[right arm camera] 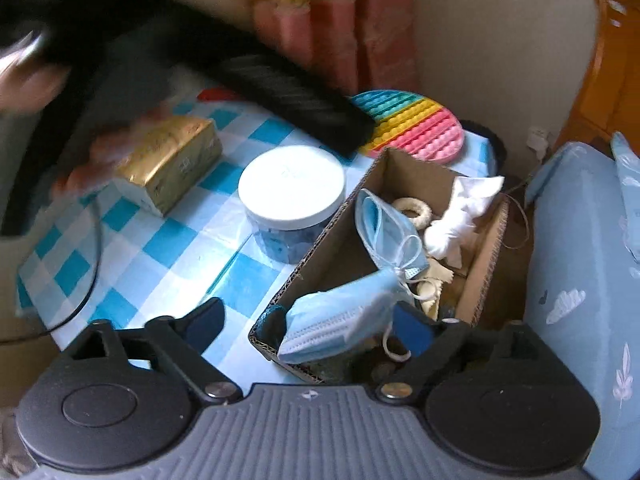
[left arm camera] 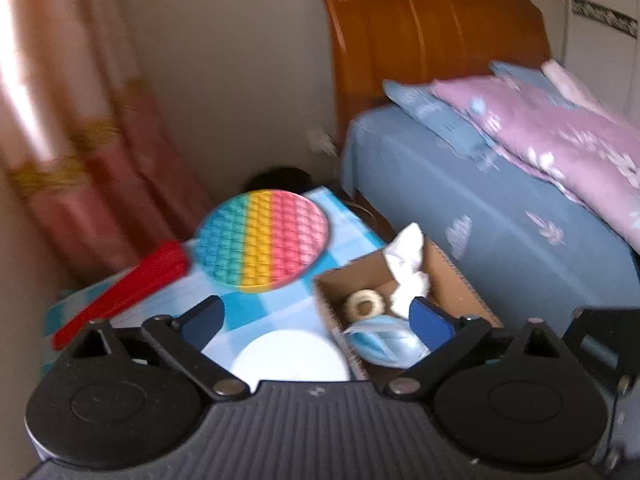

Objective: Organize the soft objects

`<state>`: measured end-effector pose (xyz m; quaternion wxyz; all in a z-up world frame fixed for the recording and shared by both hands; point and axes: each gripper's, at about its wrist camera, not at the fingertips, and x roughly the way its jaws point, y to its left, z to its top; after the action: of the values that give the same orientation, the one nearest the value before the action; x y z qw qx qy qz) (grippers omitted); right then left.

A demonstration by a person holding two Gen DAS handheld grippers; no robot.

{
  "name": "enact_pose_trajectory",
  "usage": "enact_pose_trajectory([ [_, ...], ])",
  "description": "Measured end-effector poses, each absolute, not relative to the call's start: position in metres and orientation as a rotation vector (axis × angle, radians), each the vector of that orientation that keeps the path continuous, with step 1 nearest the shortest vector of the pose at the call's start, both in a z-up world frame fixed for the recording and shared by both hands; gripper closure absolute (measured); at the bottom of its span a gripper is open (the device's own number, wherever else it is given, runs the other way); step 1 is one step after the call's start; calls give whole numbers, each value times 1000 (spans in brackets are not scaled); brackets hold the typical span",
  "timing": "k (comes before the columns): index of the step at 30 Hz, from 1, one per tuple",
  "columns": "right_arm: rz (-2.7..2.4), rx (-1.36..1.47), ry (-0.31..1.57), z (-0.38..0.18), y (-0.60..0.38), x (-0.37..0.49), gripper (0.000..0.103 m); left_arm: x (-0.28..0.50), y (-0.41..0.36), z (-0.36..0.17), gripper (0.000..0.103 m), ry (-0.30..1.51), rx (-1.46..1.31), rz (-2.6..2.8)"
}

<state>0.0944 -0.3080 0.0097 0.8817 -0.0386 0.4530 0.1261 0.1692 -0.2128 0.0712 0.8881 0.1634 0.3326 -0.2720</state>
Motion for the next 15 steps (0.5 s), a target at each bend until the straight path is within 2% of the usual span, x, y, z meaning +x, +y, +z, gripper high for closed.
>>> enact_pose_trajectory([
  [7, -19, 45, 911, 16, -319, 66, 0, 117, -167, 64, 2, 652, 307, -416],
  [15, -197, 116, 923, 8, -313, 42, 0, 92, -152, 38, 2, 797, 270, -342],
])
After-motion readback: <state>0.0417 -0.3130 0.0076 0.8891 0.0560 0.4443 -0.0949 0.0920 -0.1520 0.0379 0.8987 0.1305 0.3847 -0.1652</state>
